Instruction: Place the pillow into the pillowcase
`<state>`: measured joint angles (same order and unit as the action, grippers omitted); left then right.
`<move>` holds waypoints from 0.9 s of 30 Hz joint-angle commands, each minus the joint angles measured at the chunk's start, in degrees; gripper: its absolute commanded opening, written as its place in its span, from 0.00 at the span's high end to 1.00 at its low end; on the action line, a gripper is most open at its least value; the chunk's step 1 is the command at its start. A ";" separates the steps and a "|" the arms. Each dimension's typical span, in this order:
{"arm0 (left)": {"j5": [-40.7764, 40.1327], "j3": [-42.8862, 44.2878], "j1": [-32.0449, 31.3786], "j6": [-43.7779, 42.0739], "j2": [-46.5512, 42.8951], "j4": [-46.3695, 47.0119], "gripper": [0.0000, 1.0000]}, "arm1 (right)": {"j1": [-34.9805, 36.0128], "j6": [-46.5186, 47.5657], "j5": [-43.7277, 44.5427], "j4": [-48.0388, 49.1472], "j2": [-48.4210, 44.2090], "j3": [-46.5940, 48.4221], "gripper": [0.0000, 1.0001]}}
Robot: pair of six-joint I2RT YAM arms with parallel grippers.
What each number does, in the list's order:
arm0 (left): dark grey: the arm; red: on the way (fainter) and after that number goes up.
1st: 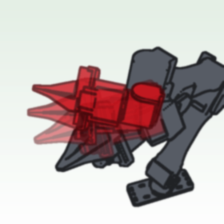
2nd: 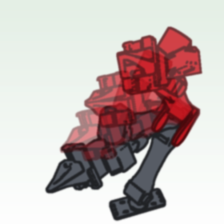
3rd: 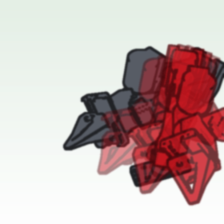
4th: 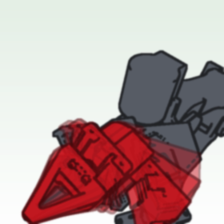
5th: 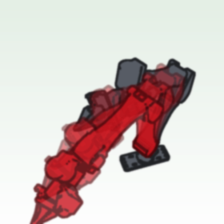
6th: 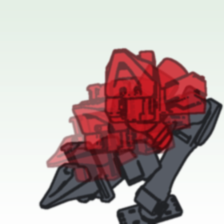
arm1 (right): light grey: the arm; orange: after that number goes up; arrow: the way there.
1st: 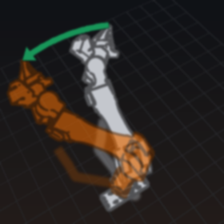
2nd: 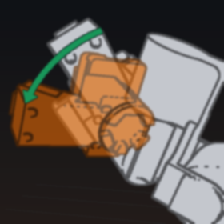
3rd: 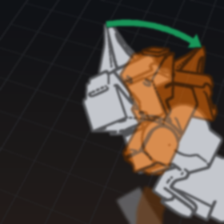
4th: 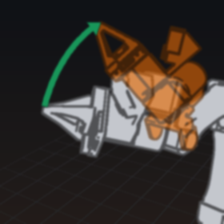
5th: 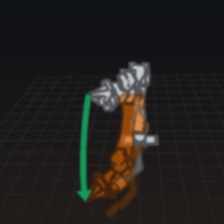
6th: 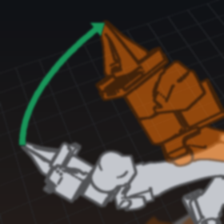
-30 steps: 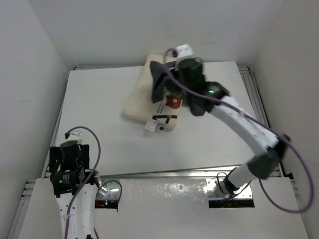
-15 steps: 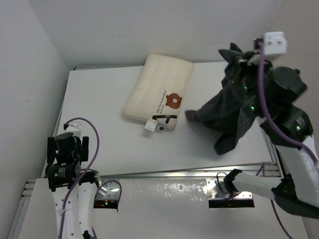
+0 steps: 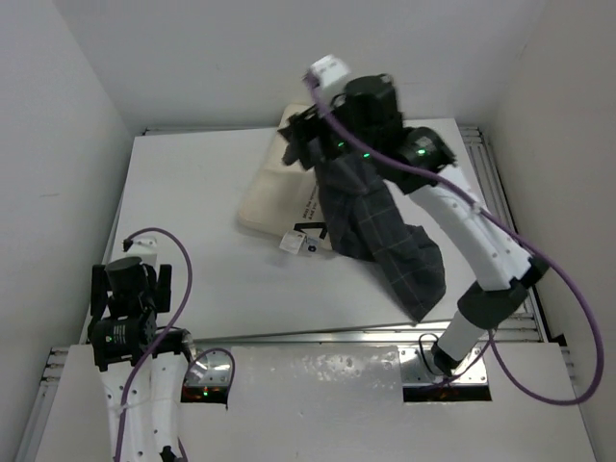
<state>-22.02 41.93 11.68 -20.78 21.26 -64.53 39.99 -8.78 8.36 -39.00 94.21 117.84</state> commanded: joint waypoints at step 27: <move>0.05 -1.59 0.62 -1.20 -3.06 0.81 0.00 | 2.99 -3.88 23.89 21.86 -15.40 -71.62 0.41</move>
<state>-21.96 39.42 11.68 -22.04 19.09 -64.55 43.55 -14.55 31.48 -25.89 76.03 44.23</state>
